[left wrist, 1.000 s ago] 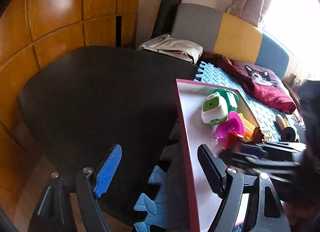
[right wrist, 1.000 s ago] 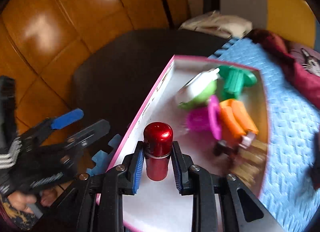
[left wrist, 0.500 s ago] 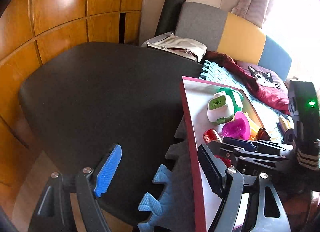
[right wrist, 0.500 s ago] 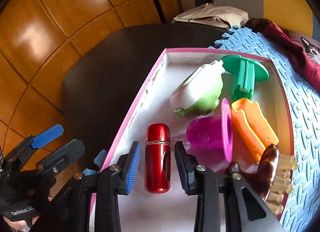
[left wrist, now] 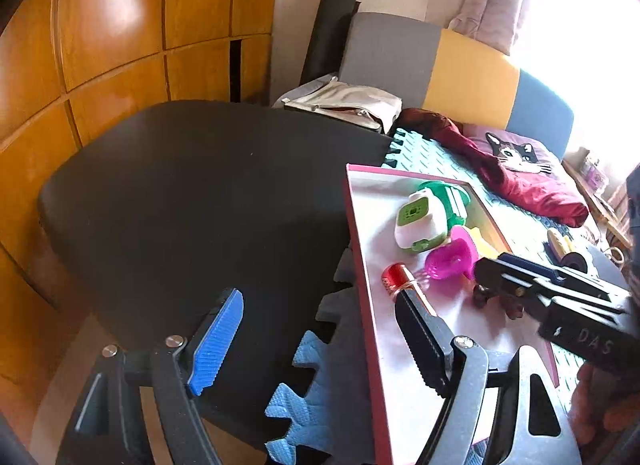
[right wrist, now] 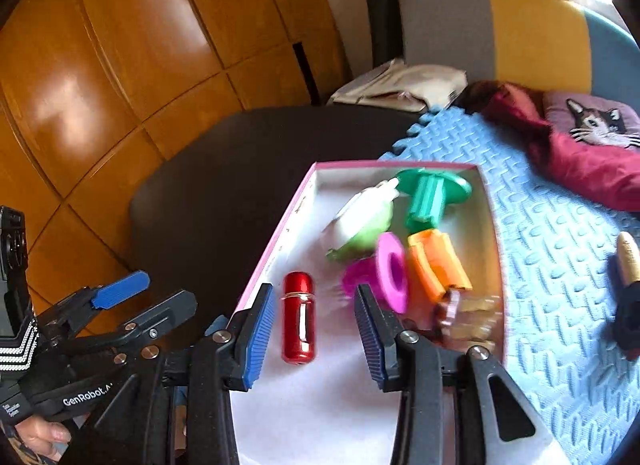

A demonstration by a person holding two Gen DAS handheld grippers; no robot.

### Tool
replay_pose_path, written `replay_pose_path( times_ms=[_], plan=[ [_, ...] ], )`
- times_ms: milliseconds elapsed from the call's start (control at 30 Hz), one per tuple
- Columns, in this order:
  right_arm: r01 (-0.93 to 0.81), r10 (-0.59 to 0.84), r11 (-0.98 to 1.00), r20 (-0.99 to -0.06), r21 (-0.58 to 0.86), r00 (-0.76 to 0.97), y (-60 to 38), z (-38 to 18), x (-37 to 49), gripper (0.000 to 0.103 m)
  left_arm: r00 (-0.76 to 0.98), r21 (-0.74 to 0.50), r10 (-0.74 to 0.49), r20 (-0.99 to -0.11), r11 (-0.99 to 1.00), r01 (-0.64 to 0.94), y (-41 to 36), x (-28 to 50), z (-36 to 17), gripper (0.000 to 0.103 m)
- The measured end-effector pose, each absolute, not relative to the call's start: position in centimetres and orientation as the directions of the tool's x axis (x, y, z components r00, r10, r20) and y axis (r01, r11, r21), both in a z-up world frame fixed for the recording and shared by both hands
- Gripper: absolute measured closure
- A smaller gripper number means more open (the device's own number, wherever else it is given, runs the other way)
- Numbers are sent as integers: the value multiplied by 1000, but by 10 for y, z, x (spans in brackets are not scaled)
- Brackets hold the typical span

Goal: Organize rigid objects
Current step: 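Withdraw both open tools from the tray back over the mat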

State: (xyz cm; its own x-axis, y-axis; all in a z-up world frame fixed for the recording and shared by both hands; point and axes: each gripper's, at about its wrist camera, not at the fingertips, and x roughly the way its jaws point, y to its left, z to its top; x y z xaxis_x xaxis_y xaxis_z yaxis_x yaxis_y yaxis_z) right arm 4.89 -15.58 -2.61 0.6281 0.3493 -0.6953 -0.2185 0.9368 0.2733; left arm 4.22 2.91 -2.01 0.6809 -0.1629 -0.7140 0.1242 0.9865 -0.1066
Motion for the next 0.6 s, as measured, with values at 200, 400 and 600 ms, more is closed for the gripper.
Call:
replay_pose_path(
  times_ms=[200, 400, 600],
  plan=[
    [-143, 282, 957, -684, 254, 672, -197, -18, 36, 62, 691, -74, -168, -703, 984, 163, 15, 37, -13, 23],
    [-10, 183, 969, -687, 247, 703, -259, -16, 22, 60, 685, -53, -183, -705, 977, 206, -2, 33, -12, 23],
    [115, 77, 967, -688, 228, 722, -318, -12, 6, 60, 679, -34, -202, -706, 967, 252, -21, 29, -10, 23]
  ],
)
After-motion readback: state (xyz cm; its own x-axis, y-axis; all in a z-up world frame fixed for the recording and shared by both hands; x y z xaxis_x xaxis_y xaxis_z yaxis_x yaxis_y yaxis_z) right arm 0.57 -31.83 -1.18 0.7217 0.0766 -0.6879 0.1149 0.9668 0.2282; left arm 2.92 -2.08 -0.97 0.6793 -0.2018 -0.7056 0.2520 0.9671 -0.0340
